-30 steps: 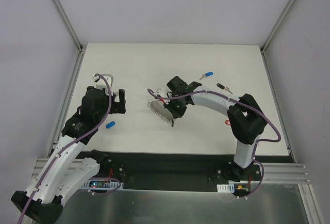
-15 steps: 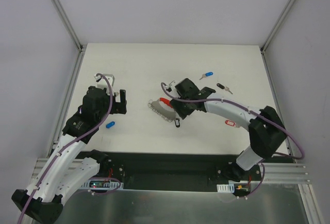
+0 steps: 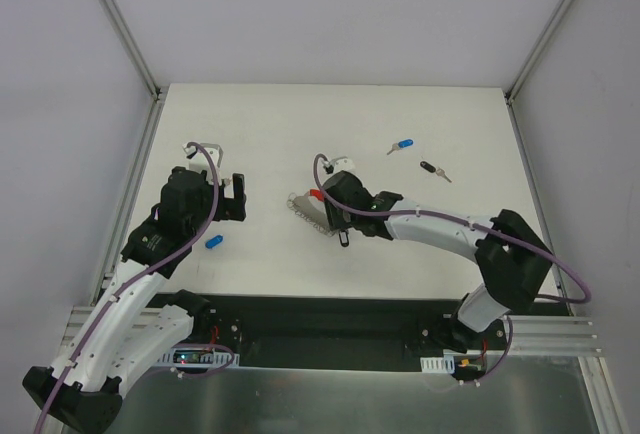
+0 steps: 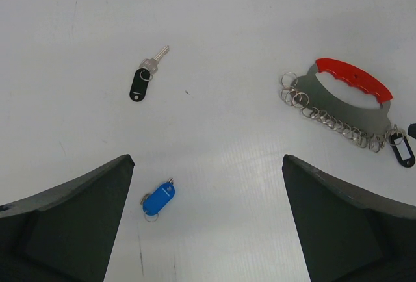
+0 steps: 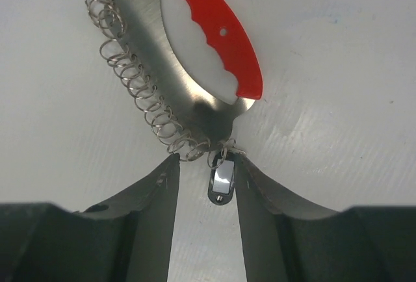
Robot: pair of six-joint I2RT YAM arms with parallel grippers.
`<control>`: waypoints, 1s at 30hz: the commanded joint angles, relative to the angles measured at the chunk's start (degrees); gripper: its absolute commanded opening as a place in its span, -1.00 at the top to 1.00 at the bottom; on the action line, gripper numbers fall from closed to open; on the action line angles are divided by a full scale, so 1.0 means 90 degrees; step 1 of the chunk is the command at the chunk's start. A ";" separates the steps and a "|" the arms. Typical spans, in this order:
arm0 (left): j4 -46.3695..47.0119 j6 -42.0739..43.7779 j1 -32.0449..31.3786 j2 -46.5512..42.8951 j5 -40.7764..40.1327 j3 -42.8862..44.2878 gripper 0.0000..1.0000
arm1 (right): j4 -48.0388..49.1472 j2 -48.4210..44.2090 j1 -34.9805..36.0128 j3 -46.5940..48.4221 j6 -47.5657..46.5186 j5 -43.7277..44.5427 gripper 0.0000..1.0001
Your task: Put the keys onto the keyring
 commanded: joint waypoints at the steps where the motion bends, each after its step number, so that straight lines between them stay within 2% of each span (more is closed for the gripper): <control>1: 0.0074 0.0073 0.0059 -0.0009 0.0080 -0.0036 -0.98 | 0.0498 0.0237 0.0055 -0.0047 0.1036 0.0546 0.17; 7: 0.0074 0.0063 0.0059 0.0020 0.0178 -0.0026 -0.98 | 0.0460 0.0647 0.0085 0.0041 0.1554 0.0653 0.32; 26: 0.0074 0.0073 0.0059 -0.0009 0.0227 -0.0036 -0.98 | 0.0294 0.1136 0.0192 0.0168 0.2101 0.0507 0.35; 30: 0.0064 0.0083 0.0059 -0.0019 0.0236 -0.0036 -0.98 | 0.0294 0.1126 0.0212 0.0168 0.2092 0.0536 0.56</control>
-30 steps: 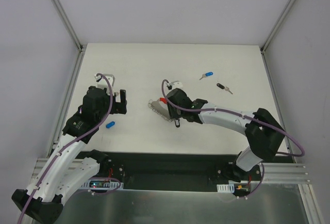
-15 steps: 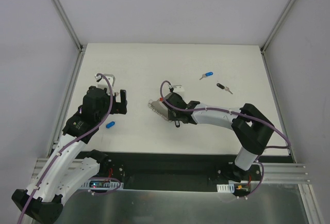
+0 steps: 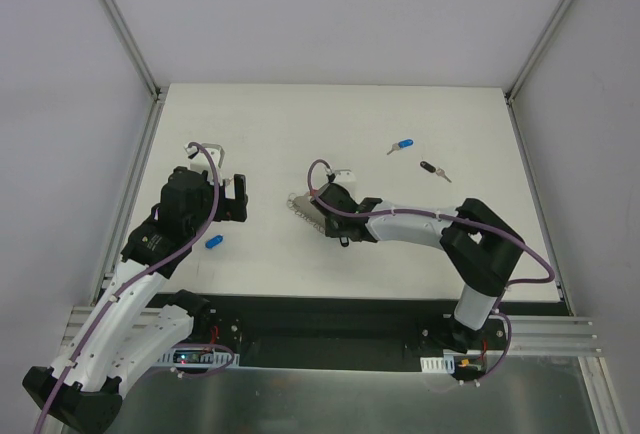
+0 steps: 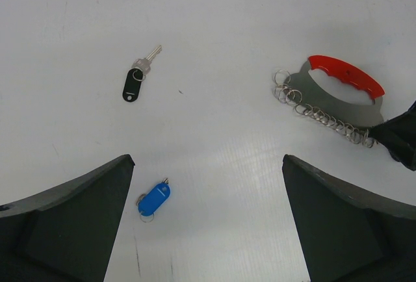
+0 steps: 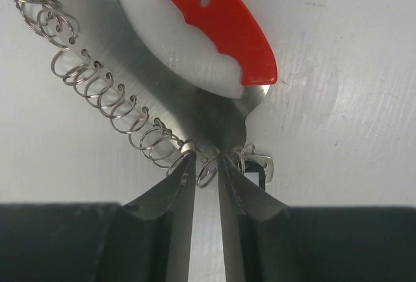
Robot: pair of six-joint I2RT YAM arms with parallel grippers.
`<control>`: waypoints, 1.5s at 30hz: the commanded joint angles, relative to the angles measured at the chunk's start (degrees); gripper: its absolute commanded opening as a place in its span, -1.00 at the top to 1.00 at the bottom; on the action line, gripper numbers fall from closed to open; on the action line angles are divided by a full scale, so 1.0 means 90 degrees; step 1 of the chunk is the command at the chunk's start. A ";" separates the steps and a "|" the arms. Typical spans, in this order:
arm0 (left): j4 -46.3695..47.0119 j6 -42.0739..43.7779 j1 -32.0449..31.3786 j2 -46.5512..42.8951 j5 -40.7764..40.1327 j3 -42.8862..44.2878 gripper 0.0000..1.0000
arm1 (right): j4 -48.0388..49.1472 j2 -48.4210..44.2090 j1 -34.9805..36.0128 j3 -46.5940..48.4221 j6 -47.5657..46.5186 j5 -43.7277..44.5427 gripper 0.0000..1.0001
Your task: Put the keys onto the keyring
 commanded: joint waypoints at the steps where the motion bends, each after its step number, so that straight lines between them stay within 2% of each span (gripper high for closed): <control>1: 0.0074 0.0083 0.0059 -0.0009 0.0071 -0.0036 -0.98 | 0.0024 0.0004 0.0058 0.0178 0.0144 0.0041 0.60; 5: 0.0074 0.0083 0.0059 -0.0009 0.0071 -0.0036 -0.98 | -0.0044 -0.0015 0.0078 0.0168 0.0144 0.0090 0.63; 14: 0.0074 0.0102 0.0059 0.0001 0.0110 -0.0046 -0.98 | -0.0278 -0.0210 0.0098 0.0061 -0.0012 0.0294 0.96; 19: 0.0074 0.0209 0.0059 -0.0009 0.0354 -0.0036 -0.98 | -0.0425 -0.0376 0.0117 0.0119 -0.0470 0.0295 0.97; 28: 0.0347 0.0610 0.0059 -0.0097 0.1896 -0.0114 -0.98 | -0.0230 -0.1479 0.0107 0.0178 -0.2531 -0.0184 0.97; 32: 0.0610 0.0669 0.0059 -0.0087 0.2765 -0.0172 -0.93 | -0.0288 -0.1890 0.0107 0.0265 -0.3458 -0.0943 0.97; 40: 0.1225 0.0903 -0.0029 0.0117 0.4766 -0.0358 -0.78 | -0.1069 -0.2593 0.0039 0.0792 -0.5254 -0.2341 0.97; 45: 0.1753 0.0962 -0.0380 0.0108 0.5218 -0.0407 -0.73 | -0.1509 -0.3120 -0.0204 0.0978 -0.5997 -0.3541 0.97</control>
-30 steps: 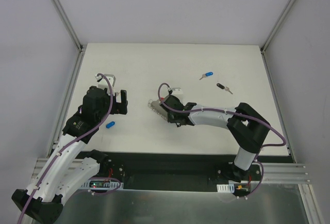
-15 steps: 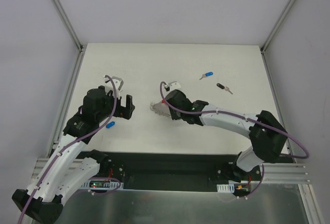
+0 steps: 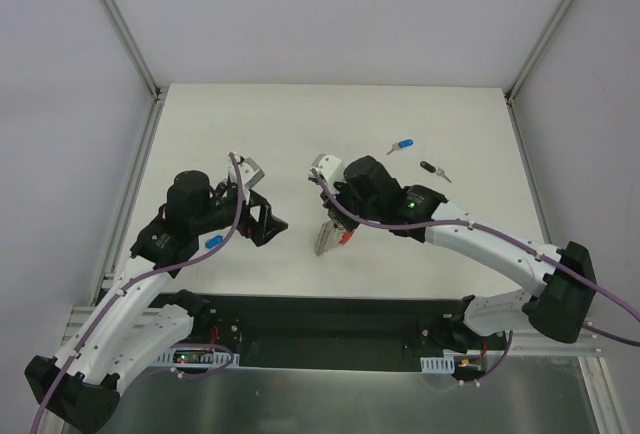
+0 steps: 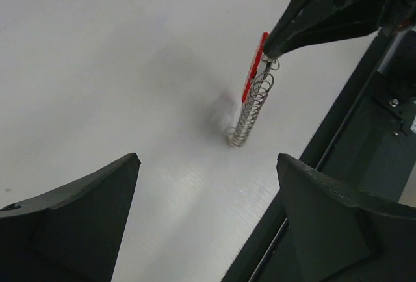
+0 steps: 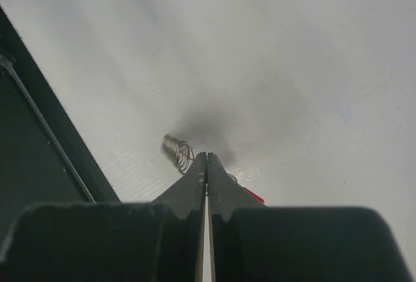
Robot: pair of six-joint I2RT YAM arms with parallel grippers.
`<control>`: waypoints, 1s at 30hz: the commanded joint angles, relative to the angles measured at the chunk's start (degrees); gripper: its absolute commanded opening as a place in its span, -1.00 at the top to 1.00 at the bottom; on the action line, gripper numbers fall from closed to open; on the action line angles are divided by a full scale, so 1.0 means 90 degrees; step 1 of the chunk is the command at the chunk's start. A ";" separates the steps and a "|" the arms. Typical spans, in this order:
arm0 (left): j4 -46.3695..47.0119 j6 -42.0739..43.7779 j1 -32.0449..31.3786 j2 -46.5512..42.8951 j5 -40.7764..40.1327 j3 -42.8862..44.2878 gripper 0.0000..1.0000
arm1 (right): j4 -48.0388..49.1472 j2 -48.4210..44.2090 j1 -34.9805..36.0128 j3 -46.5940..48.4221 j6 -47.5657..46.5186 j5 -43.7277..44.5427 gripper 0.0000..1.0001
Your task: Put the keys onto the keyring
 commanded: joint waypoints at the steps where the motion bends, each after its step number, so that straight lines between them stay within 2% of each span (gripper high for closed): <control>1: 0.0877 0.0117 -0.0320 -0.0040 0.0926 -0.0050 -0.73 | -0.0401 -0.0670 -0.0343 0.0420 -0.1090 -0.1376 0.97; 5: 0.1432 0.0038 -0.0486 -0.0011 0.1014 -0.0011 -0.73 | -0.0694 -0.0953 -0.0627 0.0527 -0.1578 -0.2284 0.97; 10: 0.2263 0.0165 -0.1101 0.0252 0.0918 -0.0079 -0.67 | -0.0860 -0.1110 -0.0764 0.0674 -0.1960 -0.2735 0.97; 13: 0.2936 0.0341 -0.1394 0.0476 0.0849 -0.0196 -0.54 | -0.0861 -0.1178 -0.0764 0.0674 -0.2019 -0.2979 0.97; 19: 0.4216 0.0497 -0.1463 0.0897 0.1307 -0.0489 -0.20 | -0.0841 -0.1286 -0.0774 0.0645 -0.2116 -0.3223 0.97; 23: 0.4315 0.0741 -0.1531 0.1200 0.1990 -0.0411 -0.13 | -0.0841 -0.1315 -0.0793 0.0645 -0.2194 -0.3311 0.97; 28: 0.4413 0.0790 -0.1599 0.1493 0.2411 -0.0323 -0.11 | -0.0870 -0.1325 -0.0833 0.0664 -0.2253 -0.3399 0.97; 30: 0.4481 0.0761 -0.1619 0.1571 0.2450 -0.0314 0.02 | -0.0871 -0.1325 -0.0833 0.0684 -0.2263 -0.3399 0.97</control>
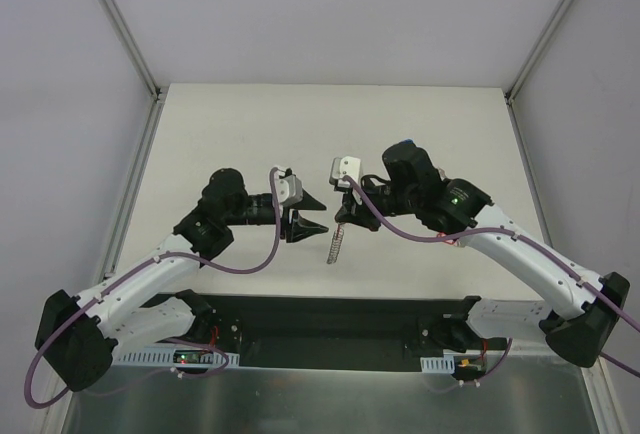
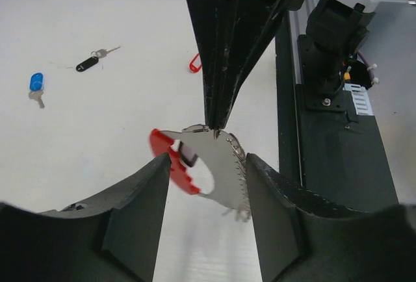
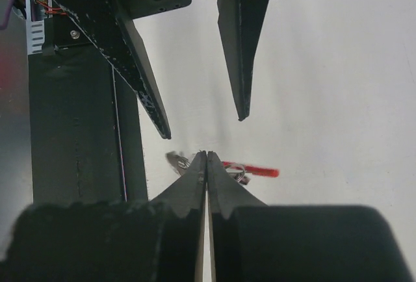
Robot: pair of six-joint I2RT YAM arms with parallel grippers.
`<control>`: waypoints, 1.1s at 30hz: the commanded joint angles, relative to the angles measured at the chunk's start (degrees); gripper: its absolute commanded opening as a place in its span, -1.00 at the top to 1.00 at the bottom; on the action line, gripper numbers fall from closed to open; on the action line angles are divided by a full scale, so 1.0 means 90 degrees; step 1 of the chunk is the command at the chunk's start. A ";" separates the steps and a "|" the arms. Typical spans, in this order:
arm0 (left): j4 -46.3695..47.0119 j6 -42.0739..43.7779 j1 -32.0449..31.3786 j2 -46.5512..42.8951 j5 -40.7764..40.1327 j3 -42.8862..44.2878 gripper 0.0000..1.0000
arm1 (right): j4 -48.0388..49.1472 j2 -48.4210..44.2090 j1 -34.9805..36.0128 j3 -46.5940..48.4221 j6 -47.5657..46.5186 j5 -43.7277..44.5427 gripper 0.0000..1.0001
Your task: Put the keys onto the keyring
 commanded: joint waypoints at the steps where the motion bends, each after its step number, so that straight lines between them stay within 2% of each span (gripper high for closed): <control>1: 0.0581 0.0183 -0.0104 0.0128 0.0561 0.0160 0.05 | 0.0089 -0.0191 -0.0043 0.0285 -0.0206 -0.0259 0.97; 9: 0.0874 -0.0012 -0.0172 0.0421 0.0327 0.0219 0.31 | 0.0108 -0.0103 -0.0063 0.0334 -0.0216 -0.0347 0.97; 22: 0.1157 -0.0159 -0.0299 0.0666 0.0356 0.0199 0.42 | 0.0147 0.0082 -0.0063 0.0432 -0.0216 -0.0464 0.97; 28: 0.1235 -0.0217 -0.0319 0.0715 0.0395 0.0209 0.65 | 0.0177 0.0160 -0.0063 0.0461 -0.0206 -0.0523 0.97; 32: 0.1235 -0.0256 -0.0319 0.0734 0.0434 0.0199 1.00 | 0.0196 0.0209 -0.0063 0.0471 -0.0216 -0.0542 0.97; 33: 0.1245 -0.0266 -0.0319 0.0734 0.0414 0.0199 1.00 | 0.0216 0.0209 -0.0073 0.0461 -0.0216 -0.0542 0.97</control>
